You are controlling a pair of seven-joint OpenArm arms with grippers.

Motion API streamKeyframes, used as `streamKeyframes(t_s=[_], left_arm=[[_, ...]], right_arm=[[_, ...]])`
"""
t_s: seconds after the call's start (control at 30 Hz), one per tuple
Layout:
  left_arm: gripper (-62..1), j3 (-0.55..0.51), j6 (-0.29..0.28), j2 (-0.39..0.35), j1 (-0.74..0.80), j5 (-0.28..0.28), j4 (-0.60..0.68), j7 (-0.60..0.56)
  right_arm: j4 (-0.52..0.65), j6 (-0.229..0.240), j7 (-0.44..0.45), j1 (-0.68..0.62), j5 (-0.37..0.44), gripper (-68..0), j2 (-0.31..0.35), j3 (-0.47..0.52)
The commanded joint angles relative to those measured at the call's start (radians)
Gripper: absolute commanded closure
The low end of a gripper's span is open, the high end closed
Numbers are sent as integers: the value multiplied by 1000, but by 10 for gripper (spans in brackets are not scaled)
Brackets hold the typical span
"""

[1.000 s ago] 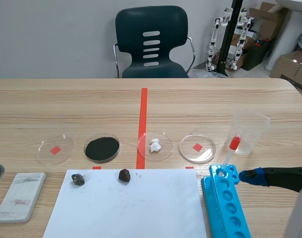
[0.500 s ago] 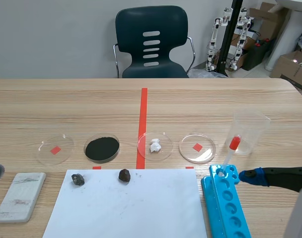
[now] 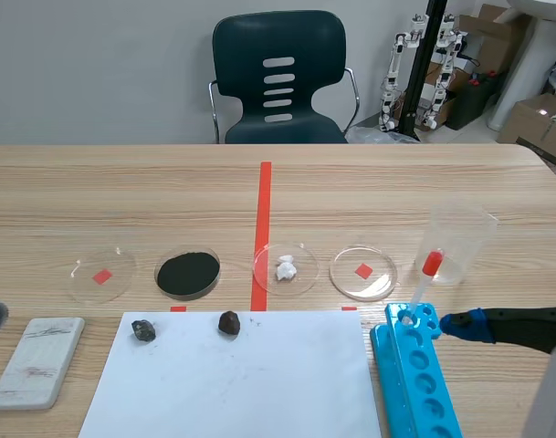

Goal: Pick up the right mineral with the left hand

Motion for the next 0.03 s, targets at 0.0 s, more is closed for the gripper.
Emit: streamKeyframes(t_s=[0.0], left_arm=[[-130,8,0,5,-6,4,13,-18]], right_arm=[[27,-5,15,1,10,-569,0,3]])
